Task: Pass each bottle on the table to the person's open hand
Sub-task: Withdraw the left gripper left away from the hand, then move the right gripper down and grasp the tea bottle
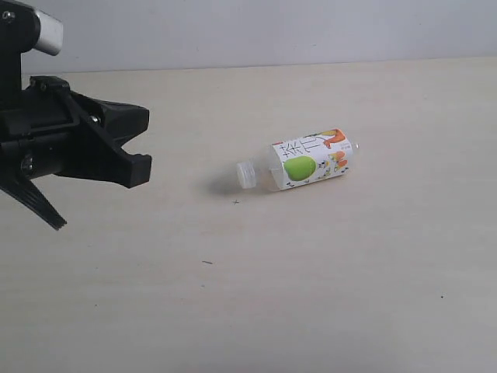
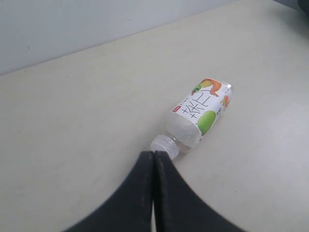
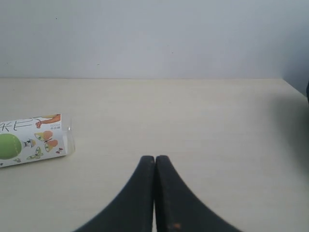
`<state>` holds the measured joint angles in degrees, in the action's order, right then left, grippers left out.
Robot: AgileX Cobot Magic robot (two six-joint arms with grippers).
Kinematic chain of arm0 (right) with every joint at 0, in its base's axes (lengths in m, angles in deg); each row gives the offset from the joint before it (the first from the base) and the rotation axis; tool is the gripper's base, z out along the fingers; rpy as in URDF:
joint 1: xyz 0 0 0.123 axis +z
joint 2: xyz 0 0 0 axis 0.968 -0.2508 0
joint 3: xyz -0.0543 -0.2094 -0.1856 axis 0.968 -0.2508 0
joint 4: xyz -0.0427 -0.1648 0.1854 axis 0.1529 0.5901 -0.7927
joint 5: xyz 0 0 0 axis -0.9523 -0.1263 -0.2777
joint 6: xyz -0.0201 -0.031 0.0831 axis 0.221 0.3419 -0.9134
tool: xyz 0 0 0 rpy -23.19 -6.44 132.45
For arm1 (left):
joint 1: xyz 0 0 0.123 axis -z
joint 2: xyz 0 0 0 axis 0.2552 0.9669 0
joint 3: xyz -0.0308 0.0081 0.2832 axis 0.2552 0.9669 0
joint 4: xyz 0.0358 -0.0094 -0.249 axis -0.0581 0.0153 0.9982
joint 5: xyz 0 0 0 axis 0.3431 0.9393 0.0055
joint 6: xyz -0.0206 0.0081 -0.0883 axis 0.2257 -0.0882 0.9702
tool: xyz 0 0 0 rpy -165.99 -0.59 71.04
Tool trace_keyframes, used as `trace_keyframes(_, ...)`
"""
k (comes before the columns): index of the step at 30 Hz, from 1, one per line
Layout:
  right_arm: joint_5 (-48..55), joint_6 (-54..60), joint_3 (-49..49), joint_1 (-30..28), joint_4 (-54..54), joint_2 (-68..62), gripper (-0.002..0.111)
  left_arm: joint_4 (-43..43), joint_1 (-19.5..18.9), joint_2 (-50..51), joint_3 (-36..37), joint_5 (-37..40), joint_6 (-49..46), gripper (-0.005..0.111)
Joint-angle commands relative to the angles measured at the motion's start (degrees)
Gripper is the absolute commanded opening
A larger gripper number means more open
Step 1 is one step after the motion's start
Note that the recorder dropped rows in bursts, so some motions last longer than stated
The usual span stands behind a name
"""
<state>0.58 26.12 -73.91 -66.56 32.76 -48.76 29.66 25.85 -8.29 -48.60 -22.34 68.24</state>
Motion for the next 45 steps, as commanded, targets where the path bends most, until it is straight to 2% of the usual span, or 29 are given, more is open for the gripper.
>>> trace_keyframes(1, -0.7, 0.3, -0.2, -0.3, 0.0, 0.3, 0.000, -0.3, -0.2, -0.3, 0.2, 0.1, -0.1, 0.000)
trace_keyframes(7, -0.7, 0.3, -0.2, -0.3, 0.0, 0.3, 0.000, -0.3, -0.2, -0.3, 0.2, 0.5, -0.1, 0.000)
trace_keyframes(10, -0.7, 0.3, -0.2, -0.3, 0.0, 0.3, 0.000, -0.3, -0.2, -0.3, 0.2, 4.9, -1.4, 0.000)
trace_keyframes(14, -0.7, 0.3, -0.2, -0.3, 0.0, 0.3, 0.000, -4.9, -0.2, -0.3, 0.2, 12.3, -6.0, 0.000)
trace_keyframes(16, -0.8, 0.3, -0.2, -0.3, 0.5, 0.3, 0.000, -5.6, -0.2, -0.3, 0.2, 13.4, -6.0, 0.000)
trace_keyframes(20, -1.9, 0.3, -0.2, -0.3, 0.5, 0.3, 0.000, -0.7, -0.2, -0.3, 0.2, 12.7, -3.9, 0.000)
trace_keyframes(23, -3.9, 1.4, -0.2, -0.3, 1.3, 0.3, 0.000, 6.0, -0.2, -0.3, 0.2, 16.5, 0.2, 0.000)
trace_keyframes(25, -8.3, 4.1, -0.2, -0.3, 3.9, 0.3, 0.000, 5.2, -0.2, -0.5, 0.0, 14.1, -0.3, 0.000)
trace_keyframes(30, -19.1, 4.6, -0.2, -0.3, 0.4, 0.3, 0.000, 5.5, -5.3, -2.9, 0.0, 9.7, 1.5, 0.000)
trace_keyframes(34, -23.0, 1.6, -0.2, -0.3, -4.0, 0.3, 0.000, 5.1, -11.7, -5.8, 0.0, 9.3, 1.5, 0.000)
trace_keyframes(36, -23.3, -0.9, -0.2, -0.3, -4.9, 0.3, 0.000, 5.0, -13.5, -6.3, 0.1, 9.9, 1.5, 0.000)
trace_keyframes(41, -24.4, -10.0, -0.2, -0.3, -8.0, 0.3, 0.000, 5.0, -14.7, -6.5, 0.2, 9.9, 1.4, 0.000)
trace_keyframes(45, -35.1, -18.7, -0.2, -0.3, -8.6, 0.3, 0.000, 5.0, -14.7, -6.5, 0.2, 9.9, 1.4, 0.000)
